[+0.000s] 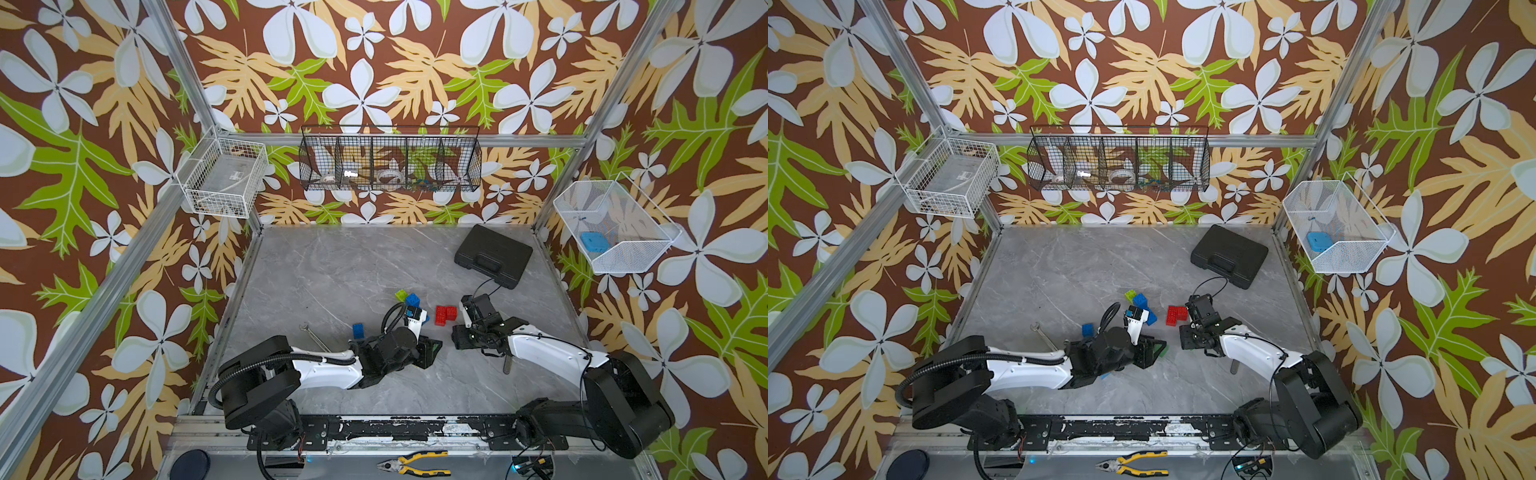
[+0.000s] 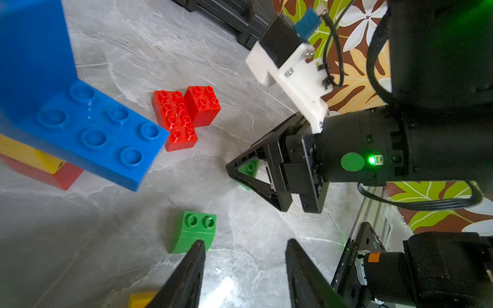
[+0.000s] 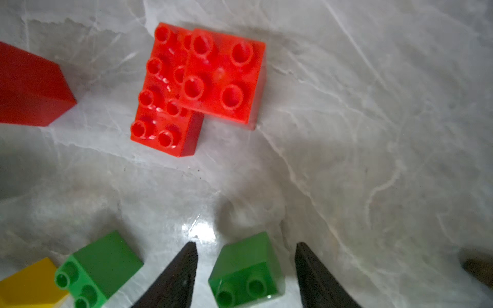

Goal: Assemble a fork with lego
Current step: Pick up the lego brick from the center of the board.

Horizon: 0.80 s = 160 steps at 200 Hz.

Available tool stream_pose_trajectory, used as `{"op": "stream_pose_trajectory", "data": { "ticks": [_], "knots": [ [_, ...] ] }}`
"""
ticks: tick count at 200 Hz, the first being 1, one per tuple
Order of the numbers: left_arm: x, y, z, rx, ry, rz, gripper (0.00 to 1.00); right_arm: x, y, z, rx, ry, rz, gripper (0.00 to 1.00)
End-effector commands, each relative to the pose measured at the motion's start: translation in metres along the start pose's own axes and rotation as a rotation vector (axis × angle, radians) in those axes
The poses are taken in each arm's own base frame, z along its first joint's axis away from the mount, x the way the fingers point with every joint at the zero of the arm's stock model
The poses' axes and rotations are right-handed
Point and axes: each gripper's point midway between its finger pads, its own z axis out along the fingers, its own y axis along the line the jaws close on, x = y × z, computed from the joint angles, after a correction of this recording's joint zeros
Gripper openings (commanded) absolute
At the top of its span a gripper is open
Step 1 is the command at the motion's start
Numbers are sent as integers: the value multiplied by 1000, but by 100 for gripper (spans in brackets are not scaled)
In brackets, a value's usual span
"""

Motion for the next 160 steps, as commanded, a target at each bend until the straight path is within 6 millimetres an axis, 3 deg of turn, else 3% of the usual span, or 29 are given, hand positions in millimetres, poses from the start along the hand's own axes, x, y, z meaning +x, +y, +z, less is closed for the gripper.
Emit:
{"op": "stream_pose_trajectory", "data": {
  "ticks": [1,25,78,160],
  "knots": [
    [-10,-5,-1,10,-40,1,51,4,4,-1,11,14,-35,57],
    [-10,-4,-2,4,-42,6,51,7,16,0,2,25,-68,54],
    [-13,0,-3,-21,-48,20,51,-7,0,-1,126,-50,-26,49],
    [-12,3,0,-35,-49,14,51,2,3,5,101,-28,-14,42]
  ]
}}
